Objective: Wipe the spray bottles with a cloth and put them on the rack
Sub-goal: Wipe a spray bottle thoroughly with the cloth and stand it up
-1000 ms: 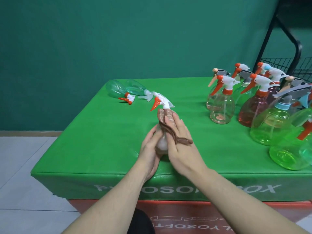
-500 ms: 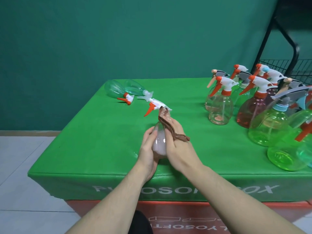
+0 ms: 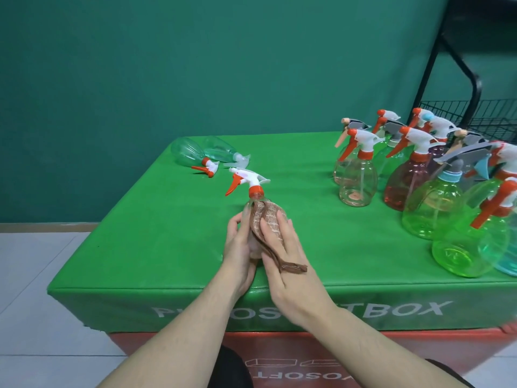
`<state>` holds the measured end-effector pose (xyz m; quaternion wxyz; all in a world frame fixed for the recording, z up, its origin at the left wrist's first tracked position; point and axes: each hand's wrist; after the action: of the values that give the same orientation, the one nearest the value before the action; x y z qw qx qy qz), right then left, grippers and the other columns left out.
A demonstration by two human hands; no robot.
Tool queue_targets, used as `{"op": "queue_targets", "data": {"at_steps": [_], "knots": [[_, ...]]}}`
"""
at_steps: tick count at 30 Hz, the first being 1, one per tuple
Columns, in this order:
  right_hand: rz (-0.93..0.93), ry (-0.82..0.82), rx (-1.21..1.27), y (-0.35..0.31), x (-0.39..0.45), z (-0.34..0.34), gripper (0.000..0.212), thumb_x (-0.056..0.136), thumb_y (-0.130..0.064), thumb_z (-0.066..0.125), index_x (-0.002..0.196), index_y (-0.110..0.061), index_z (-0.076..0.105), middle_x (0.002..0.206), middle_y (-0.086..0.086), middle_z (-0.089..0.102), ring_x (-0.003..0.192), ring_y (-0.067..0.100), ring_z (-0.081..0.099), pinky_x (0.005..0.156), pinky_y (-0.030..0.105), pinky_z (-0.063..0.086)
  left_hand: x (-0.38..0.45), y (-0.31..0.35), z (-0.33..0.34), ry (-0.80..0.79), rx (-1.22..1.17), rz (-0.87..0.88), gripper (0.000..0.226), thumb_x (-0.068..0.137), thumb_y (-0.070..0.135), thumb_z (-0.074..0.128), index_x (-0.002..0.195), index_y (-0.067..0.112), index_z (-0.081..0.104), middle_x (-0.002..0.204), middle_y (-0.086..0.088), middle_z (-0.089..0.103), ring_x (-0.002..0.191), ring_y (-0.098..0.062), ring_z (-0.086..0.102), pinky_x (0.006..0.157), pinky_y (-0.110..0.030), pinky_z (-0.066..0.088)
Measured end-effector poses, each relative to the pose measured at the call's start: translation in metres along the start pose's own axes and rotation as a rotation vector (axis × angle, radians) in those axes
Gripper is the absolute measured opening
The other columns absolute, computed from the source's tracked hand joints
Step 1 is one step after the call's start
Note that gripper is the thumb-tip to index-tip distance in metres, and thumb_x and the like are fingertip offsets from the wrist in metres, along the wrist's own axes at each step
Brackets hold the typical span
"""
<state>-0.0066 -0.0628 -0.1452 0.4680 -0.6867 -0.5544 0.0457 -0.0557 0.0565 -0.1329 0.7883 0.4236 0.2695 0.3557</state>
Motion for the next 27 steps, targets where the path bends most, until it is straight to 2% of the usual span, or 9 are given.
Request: {"op": "queue_targets", "data": {"at_steps": [4, 8, 14, 16, 18, 19, 21, 24, 27], "knots": [[0.022, 0.073, 0.083, 0.003, 0.008, -0.002, 0.056, 0.105, -0.025, 0.034, 0.157, -0.041, 0.019, 0.169, -0.015, 0.000, 0.155, 0.005, -0.002, 0.128, 0.035, 0.008, 0.000, 0.001, 0.000, -0.105, 0.046, 0.022, 0.058, 0.094, 0.035, 0.071, 0.139, 0.002, 0.057, 0.129, -0.018, 0.070, 0.115, -0.027, 0.069, 0.101, -0.040, 0.054], [0.066, 0.141, 0.095, 0.007, 0.027, -0.008, 0.053, 0.105, -0.032, 0.033, 0.156, -0.041, 0.023, 0.169, -0.014, 0.008, 0.155, 0.005, 0.007, 0.127, 0.033, 0.011, 0.005, 0.000, -0.001, -0.203, 0.083, 0.018, 0.060, 0.090, 0.034, 0.067, 0.143, 0.008, 0.057, 0.137, -0.012, 0.067, 0.129, -0.027, 0.062, 0.106, -0.037, 0.052], [0.208, 0.196, 0.244, 0.002, 0.056, -0.026, 0.043, 0.109, -0.038, 0.031, 0.149, -0.051, 0.024, 0.166, -0.020, 0.016, 0.133, -0.030, 0.018, 0.112, 0.002, 0.014, 0.003, 0.010, 0.010, -0.255, 0.104, -0.092, 0.071, 0.081, 0.042, 0.071, 0.147, 0.022, 0.054, 0.132, -0.004, 0.070, 0.116, -0.020, 0.069, 0.075, -0.033, 0.059], [0.342, 0.189, 0.257, 0.002, 0.064, -0.032, 0.050, 0.104, -0.053, 0.028, 0.151, -0.040, 0.039, 0.160, -0.008, 0.036, 0.135, -0.011, 0.040, 0.115, 0.014, 0.027, 0.003, 0.011, 0.014, -0.261, 0.115, -0.118, 0.072, 0.080, 0.044, 0.070, 0.147, 0.023, 0.054, 0.132, -0.003, 0.070, 0.116, -0.021, 0.069, 0.075, -0.036, 0.060], [0.519, 0.153, 0.287, -0.003, 0.068, -0.039, 0.061, 0.102, -0.059, 0.026, 0.133, -0.020, 0.061, 0.134, 0.005, 0.063, 0.120, 0.015, 0.059, 0.105, 0.027, 0.043, 0.001, 0.009, 0.019, -0.259, 0.132, -0.126, 0.073, 0.080, 0.045, 0.070, 0.148, 0.025, 0.053, 0.133, -0.004, 0.070, 0.117, -0.023, 0.069, 0.080, -0.040, 0.060], [0.575, 0.151, 0.319, -0.005, 0.069, -0.042, 0.058, 0.105, -0.057, 0.028, 0.117, -0.018, 0.068, 0.119, 0.005, 0.067, 0.110, 0.019, 0.063, 0.097, 0.028, 0.045, 0.000, 0.009, 0.021, -0.263, 0.140, -0.124, 0.073, 0.080, 0.044, 0.072, 0.148, 0.025, 0.052, 0.132, -0.003, 0.070, 0.117, -0.023, 0.069, 0.083, -0.041, 0.060], [0.625, 0.171, 0.365, -0.008, 0.071, -0.049, 0.054, 0.108, -0.052, 0.029, 0.093, -0.021, 0.071, 0.104, 0.007, 0.069, 0.098, 0.020, 0.066, 0.086, 0.027, 0.046, -0.004, 0.007, 0.026, -0.273, 0.146, -0.105, 0.075, 0.078, 0.038, 0.081, 0.146, 0.026, 0.051, 0.129, 0.000, 0.072, 0.115, -0.022, 0.071, 0.082, -0.039, 0.061], [0.656, 0.233, 0.445, -0.004, 0.071, -0.054, 0.056, 0.108, -0.048, 0.031, 0.078, -0.022, 0.071, 0.094, 0.004, 0.071, 0.084, 0.009, 0.066, 0.072, 0.022, 0.046, -0.009, 0.003, 0.035, -0.268, 0.129, -0.065, 0.079, 0.070, 0.021, 0.085, 0.141, 0.025, 0.052, 0.120, 0.002, 0.076, 0.106, -0.020, 0.074, 0.079, -0.033, 0.062], [0.710, 0.318, 0.598, 0.001, 0.068, -0.054, 0.054, 0.108, -0.044, 0.036, 0.075, -0.023, 0.073, 0.089, -0.002, 0.075, 0.086, 0.008, 0.069, 0.081, 0.026, 0.053, -0.011, 0.001, 0.044, -0.246, 0.103, -0.027, 0.079, 0.068, 0.013, 0.082, 0.141, 0.024, 0.052, 0.118, -0.002, 0.076, 0.104, -0.020, 0.075, 0.079, -0.031, 0.061]]}}
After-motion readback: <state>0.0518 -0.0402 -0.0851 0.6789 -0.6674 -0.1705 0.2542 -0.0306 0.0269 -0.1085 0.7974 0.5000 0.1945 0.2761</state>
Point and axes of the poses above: each hand's wrist, its own x-axis towards the middle knuckle, its own z-axis out of the palm, y = z × x
